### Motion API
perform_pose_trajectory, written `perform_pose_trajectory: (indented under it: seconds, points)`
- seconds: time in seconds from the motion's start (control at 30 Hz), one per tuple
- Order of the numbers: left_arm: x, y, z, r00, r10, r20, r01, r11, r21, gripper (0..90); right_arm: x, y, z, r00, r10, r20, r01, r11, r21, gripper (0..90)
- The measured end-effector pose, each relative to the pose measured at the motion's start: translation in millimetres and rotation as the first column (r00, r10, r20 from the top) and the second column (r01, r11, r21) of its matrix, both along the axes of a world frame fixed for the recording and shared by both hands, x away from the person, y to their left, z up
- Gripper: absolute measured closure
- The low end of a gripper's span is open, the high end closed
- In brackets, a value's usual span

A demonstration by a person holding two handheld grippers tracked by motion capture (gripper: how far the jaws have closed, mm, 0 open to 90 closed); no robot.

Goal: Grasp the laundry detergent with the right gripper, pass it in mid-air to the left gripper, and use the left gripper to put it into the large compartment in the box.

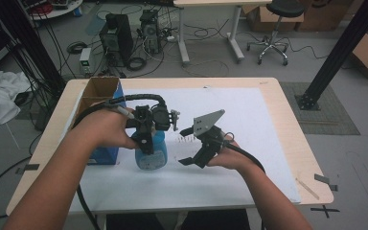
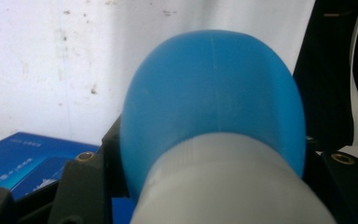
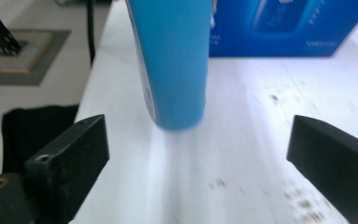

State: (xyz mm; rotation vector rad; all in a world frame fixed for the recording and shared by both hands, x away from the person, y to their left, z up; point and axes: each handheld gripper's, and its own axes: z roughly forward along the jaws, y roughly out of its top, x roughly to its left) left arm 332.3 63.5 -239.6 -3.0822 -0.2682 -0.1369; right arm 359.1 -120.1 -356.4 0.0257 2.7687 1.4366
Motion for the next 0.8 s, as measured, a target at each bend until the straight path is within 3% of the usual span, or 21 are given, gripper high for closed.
perform_pose_trajectory:
  seconds: [0.17,0.27,0.37,0.5,0.6,0.7,0.73,0.8]
  points:
    - [6.8,4.3,12.0,0.9986,0.053,-0.004,-0.053,0.9986,-0.003,38.8,4.2,-6.2,8.8,1.0000,-0.009,0.000,0.009,0.995,-0.096,0.0]
    - [9.4,7.0,20.5,0.9964,0.084,-0.002,-0.084,0.9964,-0.004,38.8,5.8,-8.8,15.1,1.0000,-0.001,0.000,0.001,0.986,-0.169,0.0]
    - [12.5,11.9,31.7,0.9920,0.126,0.001,-0.126,0.9920,-0.006,38.8,6.7,-13.7,22.6,1.0000,0.007,-0.002,-0.008,0.970,-0.244,0.0]
    - [16.7,20.3,45.8,0.9828,0.185,0.002,-0.185,0.9827,-0.013,38.7,7.2,-19.6,29.1,0.9999,0.017,0.001,-0.015,0.938,-0.347,0.0]
    - [20.2,27.9,58.2,0.9699,0.243,0.004,-0.243,0.9696,-0.026,38.7,6.0,-23.0,33.1,0.9993,0.038,-0.002,-0.035,0.905,-0.425,0.0]
    - [25.1,35.7,72.1,0.9490,0.315,-0.002,-0.315,0.9484,-0.036,38.7,4.1,-25.1,35.6,0.9989,0.045,-0.013,-0.046,0.873,-0.485,0.0]
    - [26.7,38.8,78.3,0.9365,0.351,-0.005,-0.351,0.9356,-0.042,38.7,3.9,-25.5,36.1,0.9987,0.050,-0.013,-0.049,0.865,-0.498,0.0]
    - [29.4,44.7,90.7,0.9183,0.396,-0.004,-0.395,0.9171,-0.050,38.7,2.8,-26.1,36.9,0.9979,0.061,-0.019,-0.062,0.841,-0.538,0.0]
